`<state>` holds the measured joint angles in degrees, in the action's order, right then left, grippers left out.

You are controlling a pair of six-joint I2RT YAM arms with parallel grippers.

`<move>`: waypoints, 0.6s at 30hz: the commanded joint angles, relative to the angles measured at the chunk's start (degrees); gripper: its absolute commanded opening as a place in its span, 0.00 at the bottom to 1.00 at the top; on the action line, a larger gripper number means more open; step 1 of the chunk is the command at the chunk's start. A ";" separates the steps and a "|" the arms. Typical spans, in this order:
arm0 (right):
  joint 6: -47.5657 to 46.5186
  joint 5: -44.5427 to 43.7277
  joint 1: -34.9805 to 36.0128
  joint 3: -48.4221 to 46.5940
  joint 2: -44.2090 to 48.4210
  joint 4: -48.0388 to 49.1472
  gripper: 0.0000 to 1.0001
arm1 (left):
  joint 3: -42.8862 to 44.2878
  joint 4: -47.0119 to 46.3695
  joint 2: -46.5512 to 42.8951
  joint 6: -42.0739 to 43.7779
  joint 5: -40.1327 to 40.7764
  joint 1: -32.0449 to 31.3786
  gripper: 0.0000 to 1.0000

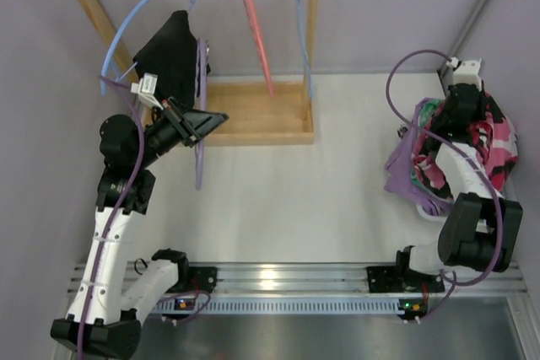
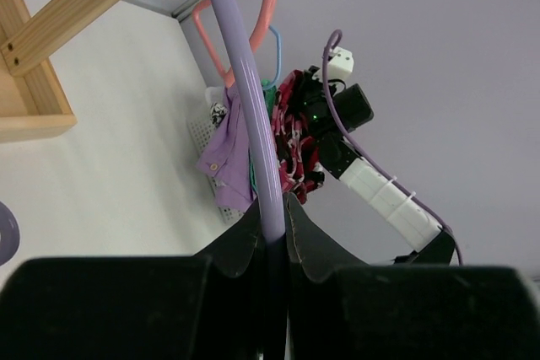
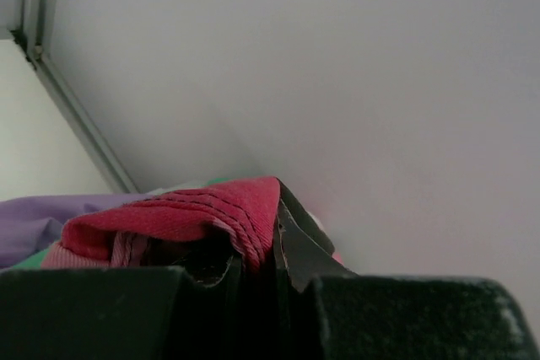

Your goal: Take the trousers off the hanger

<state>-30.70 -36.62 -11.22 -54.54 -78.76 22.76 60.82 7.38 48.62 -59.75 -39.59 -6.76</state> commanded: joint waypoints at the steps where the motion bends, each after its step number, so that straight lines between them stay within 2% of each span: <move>1: 3.88 6.29 -0.99 -7.49 -2.70 0.28 0.00 | 4.57 -6.85 1.21 0.68 0.39 -0.53 0.00; 2: 4.59 6.91 -0.99 -8.03 -4.28 -3.30 0.00 | 5.10 -6.85 2.26 0.60 0.83 -0.62 0.00; 6: 6.70 9.81 -1.52 -7.42 -4.47 -6.67 0.01 | 9.48 -9.57 5.95 0.51 1.89 -1.14 0.00; 10: 8.45 10.86 -2.13 -8.38 -4.65 -11.15 0.09 | 12.65 -12.03 10.17 0.07 3.12 -2.37 0.00; 11: 9.07 12.26 -2.48 -8.82 -3.60 -12.55 0.22 | 13.27 -12.90 11.14 -0.28 3.21 -2.55 0.00; 13: 10.04 15.42 -3.10 -9.87 -2.45 -16.07 0.35 | 16.24 -14.32 14.12 -0.20 3.82 -3.08 0.00; 14: 10.13 16.40 -3.19 -10.05 -1.06 -17.30 0.48 | 17.22 -14.67 15.09 0.15 4.26 -3.25 0.00; 18: 10.83 20.00 -3.28 -11.46 2.29 -21.52 0.66 | 21.44 -17.74 20.54 -0.90 6.02 -3.34 0.00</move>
<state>-22.22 -22.68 -14.15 -62.06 -81.01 4.91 77.65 -0.91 67.07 -60.40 -35.55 -9.89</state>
